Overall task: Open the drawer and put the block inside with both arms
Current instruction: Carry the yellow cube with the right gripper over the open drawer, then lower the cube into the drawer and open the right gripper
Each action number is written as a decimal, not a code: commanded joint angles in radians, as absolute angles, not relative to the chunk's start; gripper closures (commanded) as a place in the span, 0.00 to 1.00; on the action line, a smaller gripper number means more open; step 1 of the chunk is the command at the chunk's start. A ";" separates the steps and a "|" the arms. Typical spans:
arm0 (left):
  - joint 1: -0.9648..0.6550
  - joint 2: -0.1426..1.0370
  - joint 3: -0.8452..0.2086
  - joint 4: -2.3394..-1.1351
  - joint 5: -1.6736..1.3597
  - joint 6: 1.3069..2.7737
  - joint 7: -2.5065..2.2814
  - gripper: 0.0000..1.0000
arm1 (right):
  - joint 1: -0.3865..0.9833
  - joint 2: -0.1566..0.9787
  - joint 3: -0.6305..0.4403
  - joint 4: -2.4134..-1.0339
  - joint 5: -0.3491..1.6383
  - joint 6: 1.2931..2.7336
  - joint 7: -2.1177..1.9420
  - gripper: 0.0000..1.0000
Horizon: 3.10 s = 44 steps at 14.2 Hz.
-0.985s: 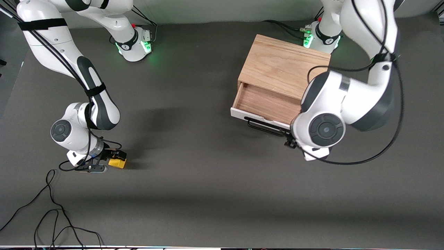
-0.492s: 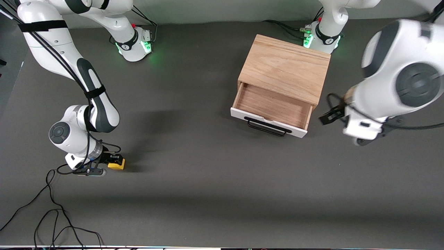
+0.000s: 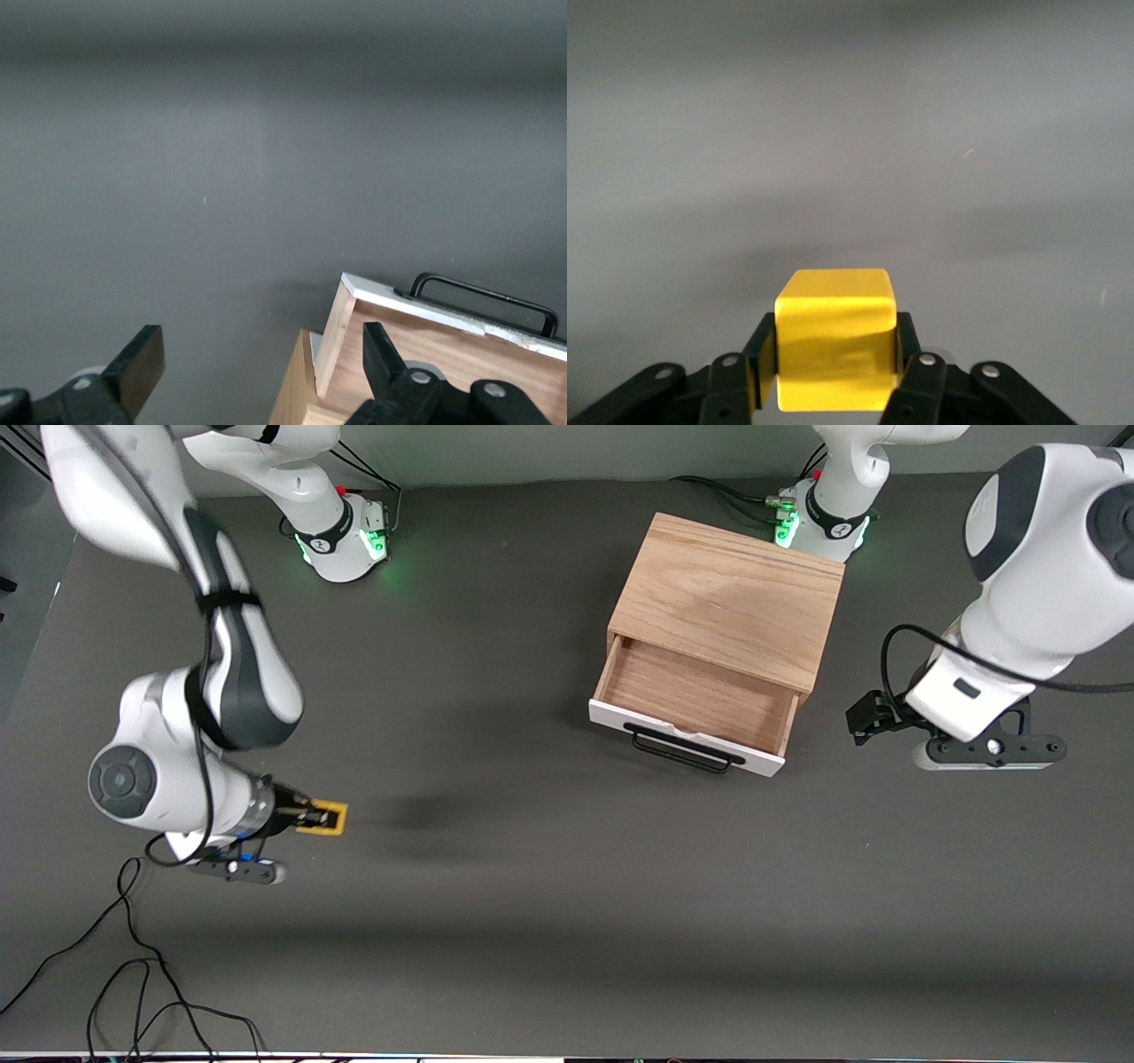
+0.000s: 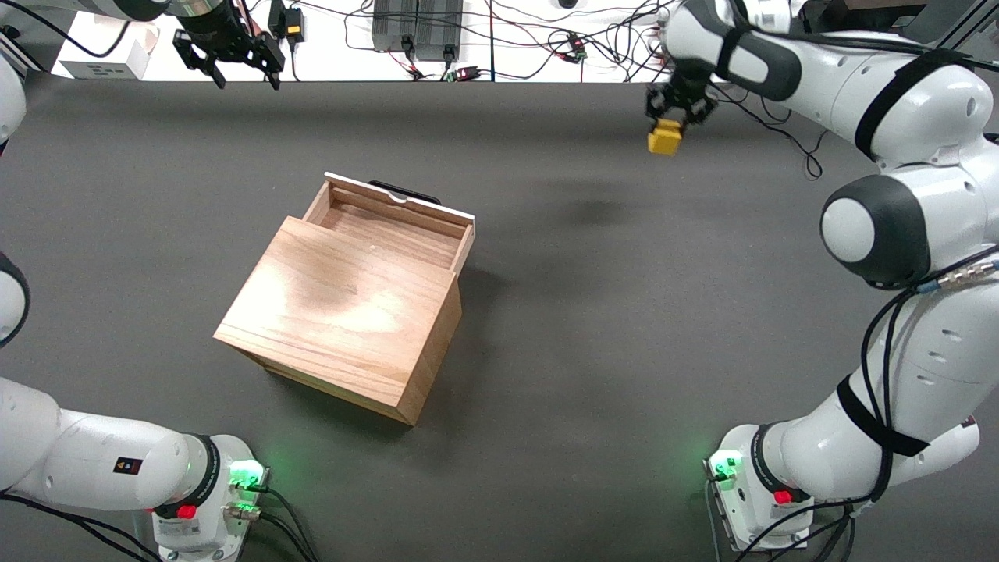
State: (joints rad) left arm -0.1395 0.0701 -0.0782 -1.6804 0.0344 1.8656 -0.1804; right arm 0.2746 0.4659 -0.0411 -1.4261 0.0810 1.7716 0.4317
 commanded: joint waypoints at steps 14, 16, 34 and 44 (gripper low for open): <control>-0.117 -0.006 -0.075 -1.634 -0.012 1.660 -0.136 0.00 | 0.959 0.719 -0.055 -1.008 0.147 1.890 1.186 0.80; -0.059 -0.005 -0.069 -1.625 -0.058 1.668 -0.001 0.00 | 0.968 0.753 -0.055 -1.008 0.146 1.905 1.203 0.80; -0.052 -0.005 -0.037 -1.574 0.011 1.575 0.002 0.00 | 1.015 0.885 -0.057 -1.017 0.038 2.039 1.273 0.00; -0.057 0.025 -0.038 -1.516 0.021 1.562 0.002 0.00 | 0.838 0.584 -0.067 -1.116 0.052 1.892 1.079 0.00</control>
State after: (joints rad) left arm -0.0467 0.0129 -0.0408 -1.5442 0.0048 1.5799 0.0025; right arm 0.9196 0.7108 -0.0767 -1.0015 0.0559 1.9407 1.1952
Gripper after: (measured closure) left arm 0.000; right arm 0.000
